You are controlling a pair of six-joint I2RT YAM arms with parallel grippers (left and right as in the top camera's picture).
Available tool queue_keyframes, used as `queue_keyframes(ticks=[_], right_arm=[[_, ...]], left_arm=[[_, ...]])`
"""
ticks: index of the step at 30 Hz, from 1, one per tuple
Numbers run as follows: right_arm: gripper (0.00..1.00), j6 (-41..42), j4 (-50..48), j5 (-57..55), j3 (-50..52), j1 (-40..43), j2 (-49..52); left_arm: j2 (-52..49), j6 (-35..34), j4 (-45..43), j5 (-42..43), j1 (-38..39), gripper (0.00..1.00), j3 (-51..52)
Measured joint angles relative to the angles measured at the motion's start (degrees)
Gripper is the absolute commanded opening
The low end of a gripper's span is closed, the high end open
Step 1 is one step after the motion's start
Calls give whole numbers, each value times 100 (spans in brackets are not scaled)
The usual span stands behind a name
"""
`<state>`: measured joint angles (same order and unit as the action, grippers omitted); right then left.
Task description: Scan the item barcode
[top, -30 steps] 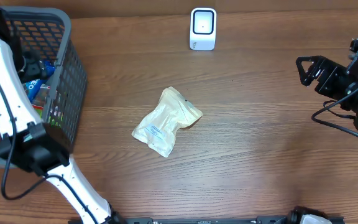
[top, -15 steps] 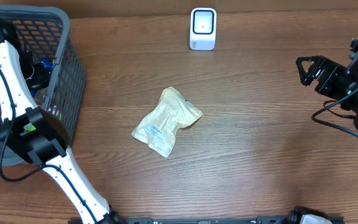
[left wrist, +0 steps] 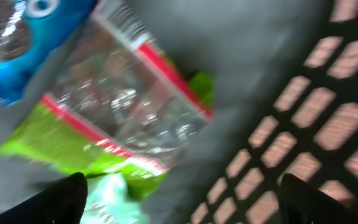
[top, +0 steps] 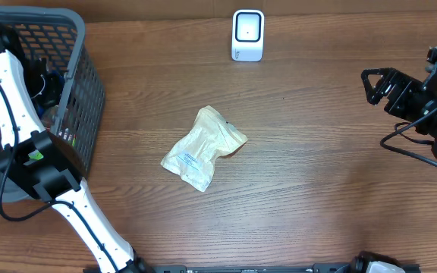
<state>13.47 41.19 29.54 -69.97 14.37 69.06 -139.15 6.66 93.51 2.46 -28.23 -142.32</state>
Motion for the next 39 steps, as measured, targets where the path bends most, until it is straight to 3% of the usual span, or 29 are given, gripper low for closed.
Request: queue_keyframes(ticks=[9, 18, 24, 27, 34, 39], right_arm=[[100, 2, 0, 0, 0, 0, 0], [100, 2, 20, 0, 0, 0, 0], [100, 2, 42, 2, 0, 0, 0], [100, 2, 37, 0, 0, 0, 0], [100, 2, 39, 0, 0, 0, 0], [100, 2, 42, 0, 0, 0, 0]], left_arm=[[-22, -50, 197, 614, -354, 78, -2], [63, -251, 330, 1364, -522, 89, -612], [212, -658, 286, 1517, -605, 91, -1338], [522, -592, 234, 1578, -603, 95, -1574], [1967, 90, 164, 1703, -225, 95, -1904], [2754, -59, -219, 1858, 127, 95, -1941]])
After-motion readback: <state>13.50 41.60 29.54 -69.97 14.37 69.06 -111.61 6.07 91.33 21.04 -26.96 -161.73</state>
